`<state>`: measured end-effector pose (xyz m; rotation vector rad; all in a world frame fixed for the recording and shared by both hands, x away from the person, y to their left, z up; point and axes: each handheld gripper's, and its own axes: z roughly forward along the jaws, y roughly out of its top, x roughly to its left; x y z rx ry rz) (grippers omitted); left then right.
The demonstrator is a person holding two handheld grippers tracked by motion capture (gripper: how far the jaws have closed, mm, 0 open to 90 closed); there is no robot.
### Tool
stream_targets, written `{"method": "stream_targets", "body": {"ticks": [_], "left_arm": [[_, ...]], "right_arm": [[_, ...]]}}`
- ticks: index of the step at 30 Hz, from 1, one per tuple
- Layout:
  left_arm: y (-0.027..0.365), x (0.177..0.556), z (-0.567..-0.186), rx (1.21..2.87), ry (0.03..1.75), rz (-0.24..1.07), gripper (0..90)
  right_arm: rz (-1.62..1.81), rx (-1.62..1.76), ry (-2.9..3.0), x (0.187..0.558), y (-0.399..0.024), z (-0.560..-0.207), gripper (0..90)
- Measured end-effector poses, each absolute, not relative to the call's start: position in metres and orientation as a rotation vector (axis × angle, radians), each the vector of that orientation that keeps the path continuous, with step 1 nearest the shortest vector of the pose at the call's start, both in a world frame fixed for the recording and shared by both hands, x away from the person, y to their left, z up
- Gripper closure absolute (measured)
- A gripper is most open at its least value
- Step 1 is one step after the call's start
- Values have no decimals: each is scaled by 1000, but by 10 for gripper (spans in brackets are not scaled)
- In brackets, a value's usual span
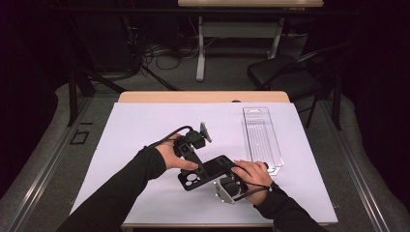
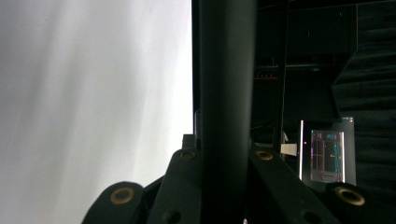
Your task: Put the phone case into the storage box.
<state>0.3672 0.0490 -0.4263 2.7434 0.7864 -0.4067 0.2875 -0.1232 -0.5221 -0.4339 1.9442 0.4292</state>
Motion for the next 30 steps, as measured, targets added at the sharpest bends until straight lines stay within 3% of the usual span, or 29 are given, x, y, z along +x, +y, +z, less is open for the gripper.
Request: {"method": "stream_targets", "body": {"ticks": [18,30], "left_arm": [[65,373,-422,2718,827,-336,151],[76,378,-421,2689,843,-164,166]], "right_arm": [[429,-418,1950,287,-129,-521,886],[450,-395,1966,286,-133,-519,886]]}}
